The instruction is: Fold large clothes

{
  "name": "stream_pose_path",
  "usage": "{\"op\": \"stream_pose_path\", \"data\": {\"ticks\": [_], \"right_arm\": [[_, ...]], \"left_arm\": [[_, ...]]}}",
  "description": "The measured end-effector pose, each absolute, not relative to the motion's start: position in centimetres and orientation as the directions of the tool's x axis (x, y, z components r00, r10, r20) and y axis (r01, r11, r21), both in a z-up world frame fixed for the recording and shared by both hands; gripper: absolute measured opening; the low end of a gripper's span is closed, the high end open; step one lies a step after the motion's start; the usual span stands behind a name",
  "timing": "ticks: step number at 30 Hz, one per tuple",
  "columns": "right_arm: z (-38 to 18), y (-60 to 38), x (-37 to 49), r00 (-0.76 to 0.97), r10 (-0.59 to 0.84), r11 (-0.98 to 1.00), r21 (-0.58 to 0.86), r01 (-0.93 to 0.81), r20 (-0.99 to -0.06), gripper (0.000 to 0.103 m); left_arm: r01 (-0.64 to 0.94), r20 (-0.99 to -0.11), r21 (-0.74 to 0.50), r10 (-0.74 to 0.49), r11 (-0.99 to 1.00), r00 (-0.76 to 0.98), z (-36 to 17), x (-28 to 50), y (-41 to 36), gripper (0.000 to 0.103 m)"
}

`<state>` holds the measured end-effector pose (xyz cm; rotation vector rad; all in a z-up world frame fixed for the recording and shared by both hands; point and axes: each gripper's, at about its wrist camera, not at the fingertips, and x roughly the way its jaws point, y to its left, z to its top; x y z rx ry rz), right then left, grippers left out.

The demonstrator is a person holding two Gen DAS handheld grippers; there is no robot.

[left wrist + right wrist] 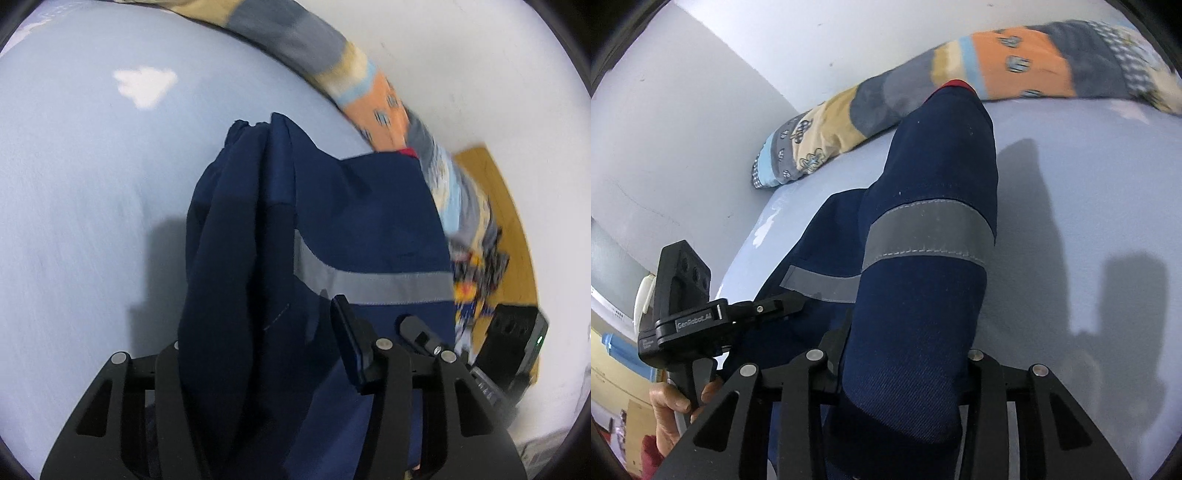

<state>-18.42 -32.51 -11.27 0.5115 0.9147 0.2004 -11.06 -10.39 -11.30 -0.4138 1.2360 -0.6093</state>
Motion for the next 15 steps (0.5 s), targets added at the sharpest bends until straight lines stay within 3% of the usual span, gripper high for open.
{"op": "stream_pose_path", "data": {"ticks": [8,10,11,12,15], "right_arm": [[-11.0,-34.5,-30.7,0.529,0.287,0.910,0.400,0.111,-0.799,0.038],[-11.6,-35.0,-32.5,0.511,0.273,0.909,0.392,0.141,-0.815,0.041],[-12.3,-35.4,-33.5,0.492,0.258,0.908,0.383,0.172,-0.832,0.051],[-12.6,-35.8,-33.9,0.469,0.219,0.912,0.351,0.214,-0.855,0.061],[-11.5,-37.1,-35.8,0.487,0.108,0.917,0.276,0.287,-0.867,0.062]], "left_arm": [[0.266,-0.806,-0.515,-0.566,0.815,0.174,-13.3,-24.0,-14.5,0.051],[0.273,-0.814,-0.484,-0.542,0.832,0.209,-13.7,-25.6,-14.8,0.061],[0.275,-0.825,-0.450,-0.513,0.850,0.235,-13.8,-26.0,-14.8,0.071],[0.274,-0.834,-0.425,-0.491,0.863,0.254,-13.8,-26.2,-14.7,0.072],[0.252,-0.830,-0.389,-0.456,0.886,0.323,-12.2,-26.9,-13.3,0.072]]}}
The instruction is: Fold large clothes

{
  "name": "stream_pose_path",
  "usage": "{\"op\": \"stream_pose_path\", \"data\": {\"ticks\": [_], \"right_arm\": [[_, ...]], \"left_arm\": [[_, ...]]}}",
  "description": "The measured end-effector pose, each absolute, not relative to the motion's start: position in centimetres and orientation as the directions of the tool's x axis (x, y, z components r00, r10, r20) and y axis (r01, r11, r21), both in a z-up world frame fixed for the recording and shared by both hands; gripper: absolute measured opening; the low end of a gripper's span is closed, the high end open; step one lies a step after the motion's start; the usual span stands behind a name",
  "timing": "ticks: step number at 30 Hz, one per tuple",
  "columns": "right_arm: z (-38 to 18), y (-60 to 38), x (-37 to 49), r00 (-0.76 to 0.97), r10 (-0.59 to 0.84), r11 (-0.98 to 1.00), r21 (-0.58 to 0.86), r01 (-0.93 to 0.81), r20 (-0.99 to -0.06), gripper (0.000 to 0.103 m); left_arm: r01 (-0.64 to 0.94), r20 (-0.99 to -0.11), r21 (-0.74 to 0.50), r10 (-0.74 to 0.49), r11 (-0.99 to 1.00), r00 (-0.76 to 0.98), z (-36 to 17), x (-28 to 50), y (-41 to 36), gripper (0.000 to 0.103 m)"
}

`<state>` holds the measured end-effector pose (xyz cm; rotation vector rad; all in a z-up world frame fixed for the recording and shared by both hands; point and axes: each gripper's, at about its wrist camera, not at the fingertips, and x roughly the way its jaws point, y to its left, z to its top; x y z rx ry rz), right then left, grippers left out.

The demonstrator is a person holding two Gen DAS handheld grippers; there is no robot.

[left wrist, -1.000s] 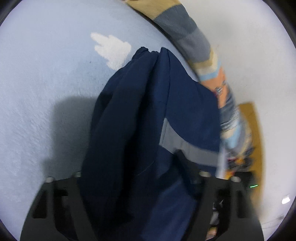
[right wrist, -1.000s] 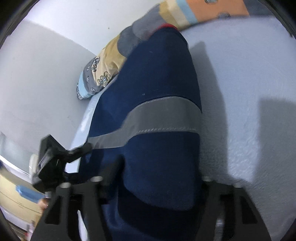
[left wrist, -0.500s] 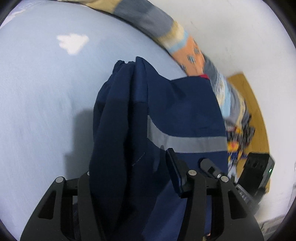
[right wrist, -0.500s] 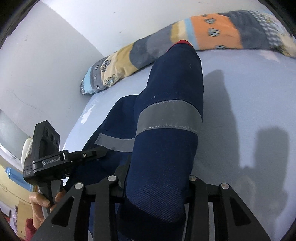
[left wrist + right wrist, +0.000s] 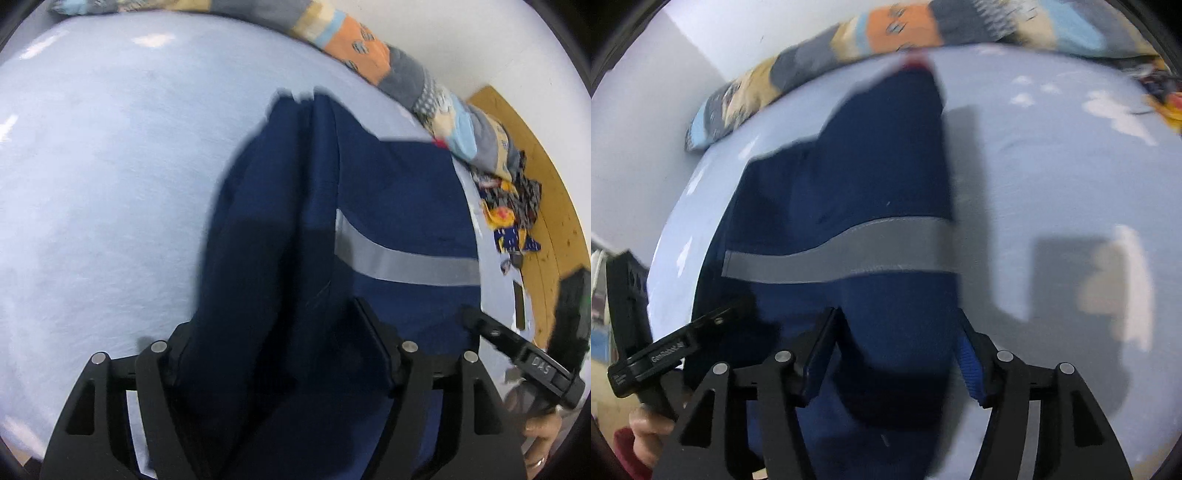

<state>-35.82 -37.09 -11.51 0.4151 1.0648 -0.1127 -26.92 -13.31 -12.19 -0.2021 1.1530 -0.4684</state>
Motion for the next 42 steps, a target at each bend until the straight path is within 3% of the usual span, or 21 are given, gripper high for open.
{"op": "stream_pose_path", "data": {"ticks": [4,5,6,10,14,17,18,21,29,32,35,42], "right_arm": [[-7.7,-36.7,-40.2,0.625,-0.100,0.934,0.144,0.327,-0.774,0.062],[-7.4,-36.2,-40.9,0.646,-0.082,0.944,0.149,0.294,-0.759,0.055],[-7.2,-35.6,-41.2,0.654,-0.061,0.950,0.156,0.269,-0.754,0.041],[-8.2,-32.3,-42.7,0.634,-0.023,0.973,0.128,0.191,-0.773,0.021],[-11.1,-30.8,-41.6,0.542,-0.038,0.975,0.087,0.204,-0.839,0.023],[-13.4,-30.3,-40.2,0.486,-0.050,0.980,0.051,0.192,-0.872,0.023],[-13.7,-30.5,-39.8,0.479,-0.050,0.979,0.052,0.196,-0.876,0.023],[-13.1,-30.6,-40.1,0.495,-0.039,0.976,0.072,0.204,-0.868,0.024],[-10.4,-28.5,-46.3,0.583,-0.063,0.968,0.092,0.232,-0.810,0.024],[-11.7,-27.6,-46.3,0.546,-0.082,0.971,0.056,0.232,-0.833,0.024],[-12.7,-27.8,-45.2,0.518,-0.074,0.972,0.053,0.227,-0.852,0.028],[-13.3,-27.8,-44.8,0.502,-0.068,0.975,0.048,0.215,-0.862,0.028]], "left_arm": [[0.296,-0.769,-0.190,-0.329,0.936,0.547,-8.5,-29.8,-12.4,0.072],[0.316,-0.748,-0.146,-0.314,0.937,0.585,-7.9,-30.8,-12.6,0.072],[0.343,-0.723,-0.094,-0.301,0.935,0.622,-7.3,-32.2,-13.0,0.072],[0.444,-0.677,0.047,-0.299,0.895,0.673,-7.5,-36.2,-14.7,0.072],[0.472,-0.743,0.186,-0.191,0.862,0.642,-11.4,-36.0,-15.7,0.073],[0.421,-0.758,0.160,-0.162,0.893,0.632,-13.3,-33.8,-14.8,0.101],[0.405,-0.761,0.134,-0.168,0.904,0.626,-13.4,-33.1,-14.5,0.102],[0.387,-0.777,0.080,-0.185,0.919,0.602,-13.0,-32.5,-13.9,0.101],[0.408,-0.674,0.117,-0.229,0.905,0.703,-9.7,-38.1,-13.4,0.100],[0.456,-0.706,0.146,-0.230,0.878,0.670,-11.4,-38.8,-14.8,0.100],[0.475,-0.716,0.260,-0.162,0.841,0.679,-13.7,-38.6,-16.6,0.101],[0.475,-0.720,0.234,-0.178,0.848,0.671,-13.8,-38.0,-16.4,0.101]]}}
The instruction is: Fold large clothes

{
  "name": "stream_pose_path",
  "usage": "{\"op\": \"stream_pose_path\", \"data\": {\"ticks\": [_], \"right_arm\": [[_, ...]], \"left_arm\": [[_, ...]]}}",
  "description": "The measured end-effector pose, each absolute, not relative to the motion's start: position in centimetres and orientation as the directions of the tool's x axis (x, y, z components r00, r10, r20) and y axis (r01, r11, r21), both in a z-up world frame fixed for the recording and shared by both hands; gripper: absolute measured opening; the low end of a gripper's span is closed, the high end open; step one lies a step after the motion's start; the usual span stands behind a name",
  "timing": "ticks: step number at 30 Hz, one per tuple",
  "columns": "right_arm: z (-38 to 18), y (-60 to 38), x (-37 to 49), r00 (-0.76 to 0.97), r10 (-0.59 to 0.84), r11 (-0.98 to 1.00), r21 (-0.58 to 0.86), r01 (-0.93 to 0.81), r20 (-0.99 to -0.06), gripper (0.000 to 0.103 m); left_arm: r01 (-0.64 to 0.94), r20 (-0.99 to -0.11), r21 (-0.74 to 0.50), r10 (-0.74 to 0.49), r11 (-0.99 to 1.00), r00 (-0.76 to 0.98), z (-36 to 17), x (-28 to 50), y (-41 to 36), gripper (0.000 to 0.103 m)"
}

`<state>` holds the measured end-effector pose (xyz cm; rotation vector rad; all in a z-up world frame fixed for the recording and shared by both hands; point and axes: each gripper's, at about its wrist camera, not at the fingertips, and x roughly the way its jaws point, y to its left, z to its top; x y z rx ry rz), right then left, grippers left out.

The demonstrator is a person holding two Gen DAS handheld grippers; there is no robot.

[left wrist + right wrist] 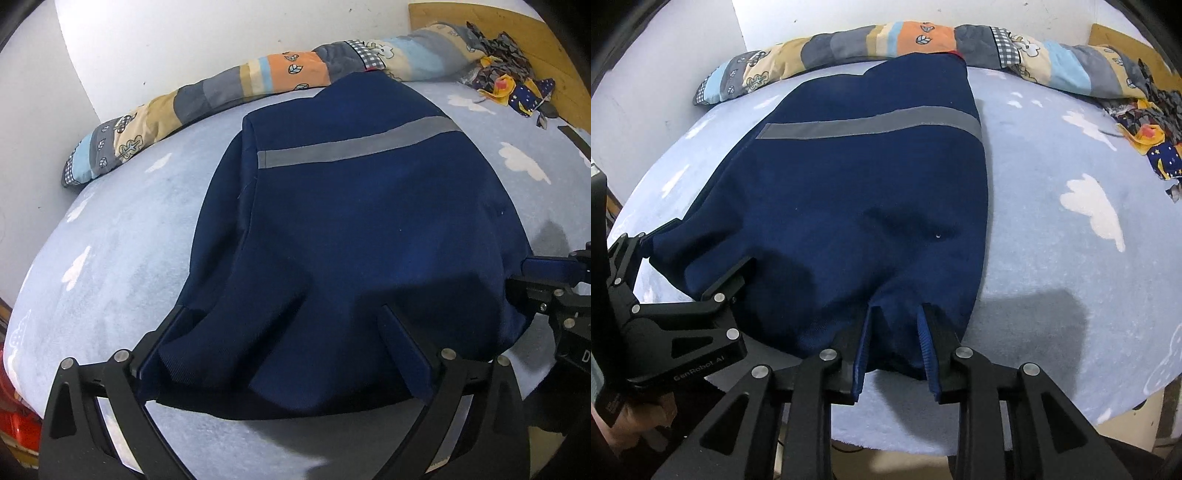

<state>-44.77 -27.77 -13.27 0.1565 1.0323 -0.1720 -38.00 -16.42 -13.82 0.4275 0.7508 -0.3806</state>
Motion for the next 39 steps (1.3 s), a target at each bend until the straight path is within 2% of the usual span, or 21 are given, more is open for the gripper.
{"op": "stream_pose_path", "data": {"ticks": [24,31,34,37,39], "right_arm": [[-13.5,-27.9,-44.9,0.512,-0.073,0.975,0.048,0.219,-0.856,0.028],[-13.4,-28.1,-44.9,0.517,-0.072,0.970,0.060,0.234,-0.853,0.030],[-12.4,-28.6,-45.1,0.536,-0.055,0.963,0.098,0.252,-0.842,0.033],[-9.9,-29.9,-46.2,0.632,-0.051,0.948,0.162,0.275,-0.774,0.034],[-8.8,-31.3,-46.7,0.668,-0.064,0.930,0.198,0.309,-0.742,0.044]], "left_arm": [[0.476,-0.714,0.238,-0.180,0.847,0.677,-13.9,-38.3,-16.6,0.102],[0.468,-0.743,0.204,-0.176,0.860,0.646,-13.7,-37.9,-16.5,0.102],[0.470,-0.742,0.171,-0.200,0.866,0.640,-12.5,-37.9,-15.9,0.102],[0.466,-0.708,0.131,-0.246,0.875,0.662,-10.6,-38.4,-14.8,0.102],[0.468,-0.695,0.118,-0.263,0.876,0.669,-9.9,-38.5,-14.5,0.102]]}}
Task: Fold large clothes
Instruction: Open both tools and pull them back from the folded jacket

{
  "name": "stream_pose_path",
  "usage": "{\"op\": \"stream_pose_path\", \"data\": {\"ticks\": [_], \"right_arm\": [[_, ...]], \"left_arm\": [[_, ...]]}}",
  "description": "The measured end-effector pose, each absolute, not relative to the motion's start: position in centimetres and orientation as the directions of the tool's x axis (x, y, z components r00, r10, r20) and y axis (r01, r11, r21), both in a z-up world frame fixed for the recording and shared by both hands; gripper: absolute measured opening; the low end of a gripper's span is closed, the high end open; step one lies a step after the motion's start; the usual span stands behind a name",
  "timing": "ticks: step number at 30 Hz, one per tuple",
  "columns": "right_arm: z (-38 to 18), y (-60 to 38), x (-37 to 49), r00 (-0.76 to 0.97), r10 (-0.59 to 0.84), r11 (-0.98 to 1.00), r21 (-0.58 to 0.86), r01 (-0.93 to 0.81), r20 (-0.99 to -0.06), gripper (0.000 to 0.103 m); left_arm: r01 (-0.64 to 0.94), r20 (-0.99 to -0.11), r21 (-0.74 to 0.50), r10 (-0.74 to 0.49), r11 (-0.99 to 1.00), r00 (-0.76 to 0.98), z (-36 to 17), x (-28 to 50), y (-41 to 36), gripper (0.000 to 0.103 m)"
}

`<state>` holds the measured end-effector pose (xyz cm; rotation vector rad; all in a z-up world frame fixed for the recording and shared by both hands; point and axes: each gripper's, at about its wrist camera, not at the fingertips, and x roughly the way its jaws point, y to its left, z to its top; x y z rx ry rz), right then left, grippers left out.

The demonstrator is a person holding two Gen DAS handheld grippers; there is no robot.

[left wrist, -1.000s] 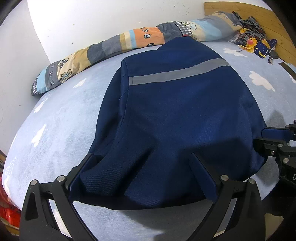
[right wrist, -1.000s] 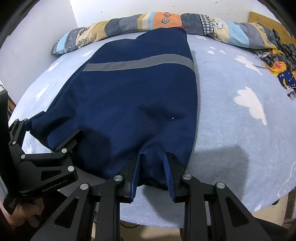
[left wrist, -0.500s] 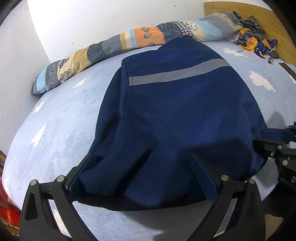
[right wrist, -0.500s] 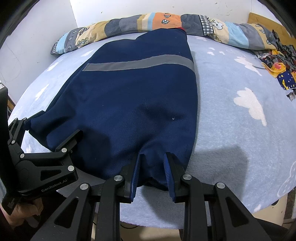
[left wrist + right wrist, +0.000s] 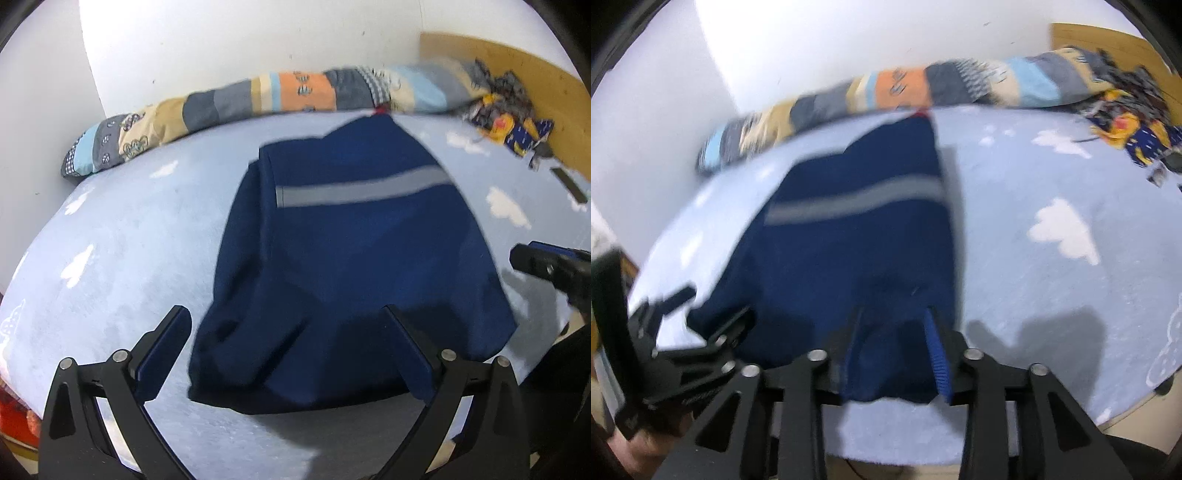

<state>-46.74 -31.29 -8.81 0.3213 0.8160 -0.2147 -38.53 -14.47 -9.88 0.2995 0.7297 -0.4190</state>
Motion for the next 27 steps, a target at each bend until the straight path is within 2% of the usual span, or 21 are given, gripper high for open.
{"op": "stream_pose_path", "data": {"ticks": [4,10,12,15,16,18,21,25,27], "right_arm": [[-8.3,-33.8,-46.3,0.680,-0.047,0.897,0.269,0.351,-0.732,0.045],[-8.1,-35.2,-42.8,0.669,-0.060,0.904,0.243,0.351,-0.741,0.044],[-8.2,-36.0,-41.0,0.663,-0.045,0.892,0.268,0.363,-0.747,0.044],[-9.9,-36.4,-37.3,0.602,-0.010,0.891,0.267,0.368,-0.798,0.042],[-11.5,-36.4,-35.7,0.539,0.042,0.888,0.279,0.366,-0.842,0.045],[-12.7,-36.1,-34.8,0.504,0.040,0.897,0.254,0.363,-0.863,0.053],[-11.9,-35.4,-35.1,0.511,0.023,0.917,0.222,0.331,-0.859,0.053],[-9.2,-34.9,-39.6,0.605,0.032,0.909,0.275,0.314,-0.796,0.052],[-8.1,-33.8,-42.9,0.635,-0.038,0.929,0.206,0.306,-0.772,0.058]], "left_arm": [[0.490,-0.694,0.140,-0.268,0.861,0.669,-9.6,-38.3,-14.6,0.102],[0.564,-0.689,0.128,-0.336,0.816,0.642,-8.8,-36.8,-16.0,0.102],[0.598,-0.743,0.113,-0.332,0.794,0.581,-10.2,-35.7,-17.3,0.102],[0.577,-0.823,0.098,-0.260,0.811,0.505,-13.2,-33.9,-18.0,0.102],[0.570,-0.838,0.075,-0.259,0.818,0.481,-14.0,-33.5,-17.9,0.103],[0.547,-0.840,0.028,-0.277,0.837,0.467,-13.8,-33.0,-17.7,0.103],[0.531,-0.806,0.007,-0.309,0.848,0.505,-12.3,-33.6,-17.0,0.103],[0.524,-0.717,-0.057,-0.400,0.850,0.570,-8.9,-36.3,-14.9,0.103],[0.523,-0.673,-0.075,-0.431,0.849,0.602,-7.6,-38.0,-13.6,0.103]]}}
